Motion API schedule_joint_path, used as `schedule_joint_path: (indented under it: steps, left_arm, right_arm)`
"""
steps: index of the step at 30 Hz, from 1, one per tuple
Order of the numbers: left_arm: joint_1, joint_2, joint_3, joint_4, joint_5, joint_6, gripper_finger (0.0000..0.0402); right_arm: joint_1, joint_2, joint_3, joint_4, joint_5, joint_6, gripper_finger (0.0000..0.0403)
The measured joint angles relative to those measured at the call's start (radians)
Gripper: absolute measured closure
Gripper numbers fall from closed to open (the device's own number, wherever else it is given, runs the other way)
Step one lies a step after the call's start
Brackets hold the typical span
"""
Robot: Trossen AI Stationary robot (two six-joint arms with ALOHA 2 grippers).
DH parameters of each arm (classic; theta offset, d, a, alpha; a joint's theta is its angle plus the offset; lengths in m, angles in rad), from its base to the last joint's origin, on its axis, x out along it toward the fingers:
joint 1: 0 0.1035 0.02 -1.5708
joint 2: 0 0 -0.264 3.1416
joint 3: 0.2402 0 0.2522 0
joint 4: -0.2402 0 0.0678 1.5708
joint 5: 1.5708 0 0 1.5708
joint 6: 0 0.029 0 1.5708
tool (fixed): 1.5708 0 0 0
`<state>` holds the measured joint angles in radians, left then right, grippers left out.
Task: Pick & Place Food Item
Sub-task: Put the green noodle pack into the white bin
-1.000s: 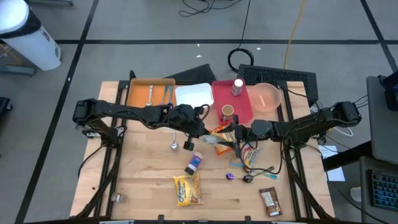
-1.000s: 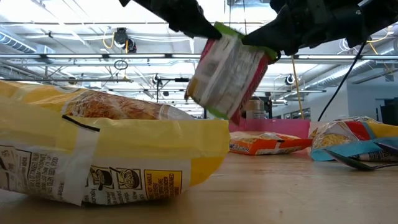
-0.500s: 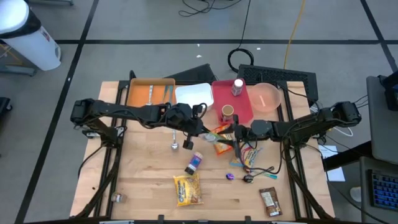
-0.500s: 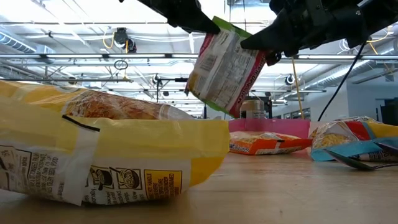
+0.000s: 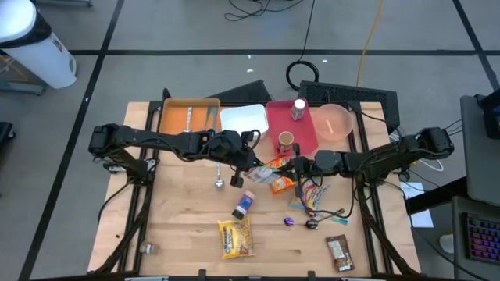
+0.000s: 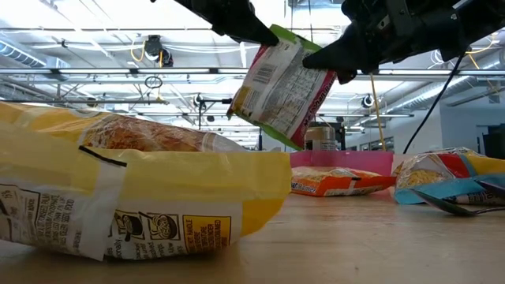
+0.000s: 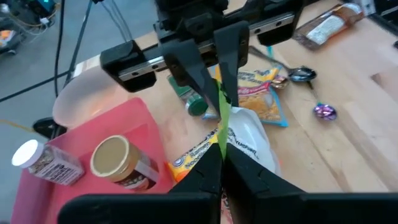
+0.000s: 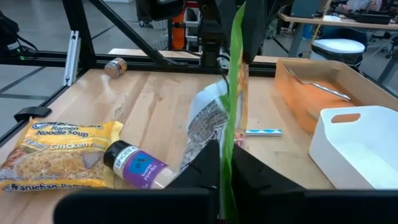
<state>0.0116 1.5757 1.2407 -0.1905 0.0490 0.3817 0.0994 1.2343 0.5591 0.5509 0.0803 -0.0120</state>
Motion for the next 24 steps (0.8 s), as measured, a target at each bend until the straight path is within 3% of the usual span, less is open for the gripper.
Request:
schedule_joint_path:
  steps: [12, 20, 24]
  left_arm:
    - [0.011, 0.0, 0.007, -0.013, 0.003, 0.027, 0.0376]
    - [-0.002, 0.007, 0.192, -0.243, -0.002, 0.007, 0.0372]
    - [-0.008, 0.007, 0.238, -0.263, -0.005, -0.003, 0.0335]
  right_arm:
    - [0.0, 0.0, 0.0, -0.006, -0.003, 0.0, 0.0402]
    - [-0.001, 0.0, 0.0, -0.009, -0.003, 0.0, 0.0403]
    - [-0.001, 0.0, 0.0, -0.012, -0.003, 0.004, 0.0403]
